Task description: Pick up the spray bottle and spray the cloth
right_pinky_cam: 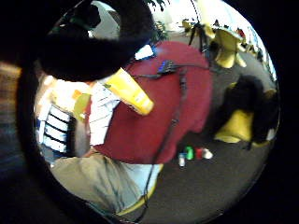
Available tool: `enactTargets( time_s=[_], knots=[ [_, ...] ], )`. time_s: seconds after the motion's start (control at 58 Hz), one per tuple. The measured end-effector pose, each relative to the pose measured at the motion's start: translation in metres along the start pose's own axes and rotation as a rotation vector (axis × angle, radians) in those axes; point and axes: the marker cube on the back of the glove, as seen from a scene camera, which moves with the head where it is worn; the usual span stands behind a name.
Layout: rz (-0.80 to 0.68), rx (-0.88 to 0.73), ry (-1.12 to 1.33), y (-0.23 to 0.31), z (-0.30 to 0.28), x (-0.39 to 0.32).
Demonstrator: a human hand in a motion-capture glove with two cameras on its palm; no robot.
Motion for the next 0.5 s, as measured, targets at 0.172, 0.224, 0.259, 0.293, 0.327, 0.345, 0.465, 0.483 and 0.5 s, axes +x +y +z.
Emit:
enactTargets(
  time_s=[0.172,0.224,0.259,0.293,0.327,0.345,0.465,0.483,0.5],
  knots=[
    [0.072,0.155,-0.041,-0.042,0.03,0.041],
    [0.107,0.253,-0.051,-0.062,0.041,0.051],
    [0.053,0.194,-0.063,-0.061,0.048,0.058],
    [0.016,0.14,-0.078,-0.061,0.055,0.062],
    [0.021,0.125,-0.093,-0.065,0.062,0.065],
    [0.028,0.125,-0.099,-0.067,0.066,0.065],
    [0.044,0.168,-0.093,-0.083,0.085,0.068],
    [0.041,0.177,-0.09,-0.085,0.087,0.068],
    [0.039,0.183,-0.087,-0.087,0.089,0.068]
  ],
)
